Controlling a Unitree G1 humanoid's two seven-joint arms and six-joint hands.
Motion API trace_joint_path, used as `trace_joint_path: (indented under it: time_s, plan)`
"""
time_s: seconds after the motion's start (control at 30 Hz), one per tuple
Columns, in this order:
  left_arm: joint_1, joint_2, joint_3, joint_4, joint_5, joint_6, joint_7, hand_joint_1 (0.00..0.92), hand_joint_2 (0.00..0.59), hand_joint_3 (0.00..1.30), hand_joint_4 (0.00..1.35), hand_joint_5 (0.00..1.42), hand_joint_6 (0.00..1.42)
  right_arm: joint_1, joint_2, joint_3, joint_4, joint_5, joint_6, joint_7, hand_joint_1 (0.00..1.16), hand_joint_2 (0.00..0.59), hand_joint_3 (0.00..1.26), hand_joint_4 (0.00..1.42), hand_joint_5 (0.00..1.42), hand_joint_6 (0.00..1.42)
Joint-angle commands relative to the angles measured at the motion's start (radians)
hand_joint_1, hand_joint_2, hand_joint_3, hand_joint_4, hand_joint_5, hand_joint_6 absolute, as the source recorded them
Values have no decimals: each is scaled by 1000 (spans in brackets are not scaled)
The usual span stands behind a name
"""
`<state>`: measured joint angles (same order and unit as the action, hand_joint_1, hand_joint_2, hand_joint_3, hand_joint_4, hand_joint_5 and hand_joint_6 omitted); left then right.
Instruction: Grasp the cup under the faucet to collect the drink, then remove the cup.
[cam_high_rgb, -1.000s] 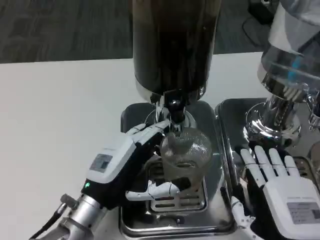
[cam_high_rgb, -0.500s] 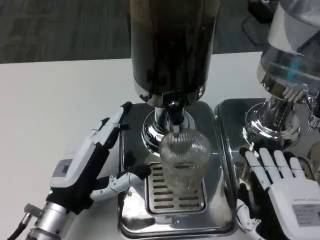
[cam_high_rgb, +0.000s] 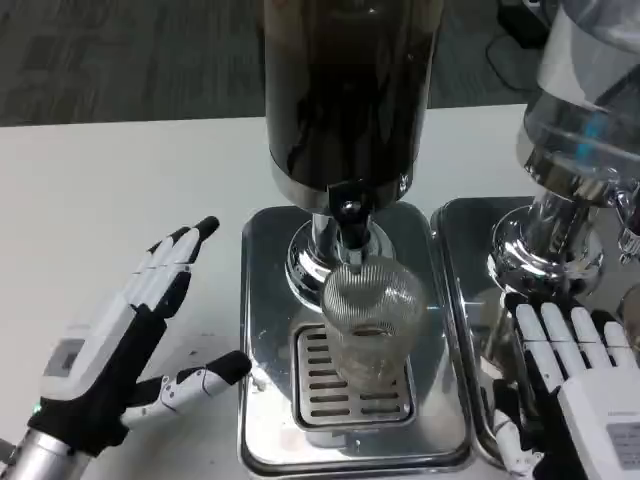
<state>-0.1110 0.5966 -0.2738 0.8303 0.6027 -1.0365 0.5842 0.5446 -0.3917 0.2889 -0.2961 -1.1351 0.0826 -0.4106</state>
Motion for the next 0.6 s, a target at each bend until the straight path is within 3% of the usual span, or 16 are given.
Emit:
trace_joint_path:
  time_s: [0.03,0.37,0.57,0.6]
  plan:
    - [47,35,16,-58,22,-3,-28,0,133,0,0,0,0,37,-6,9,-25,-18,-14,-20,30,522,0,0,0,0]
    - [80,40,79,-122,-56,-85,-116,0,147,0,0,0,0,64,1,5,-23,-20,-14,-30,20,523,0,0,0,0]
    - [25,18,91,-119,-219,-181,-253,0,154,0,0,0,0,47,8,-3,-12,-2,-8,-15,16,525,0,0,0,0]
    - [15,10,74,-121,-310,-199,-302,0,164,0,0,0,0,42,11,-4,-8,3,-4,-7,15,525,0,0,0,0]
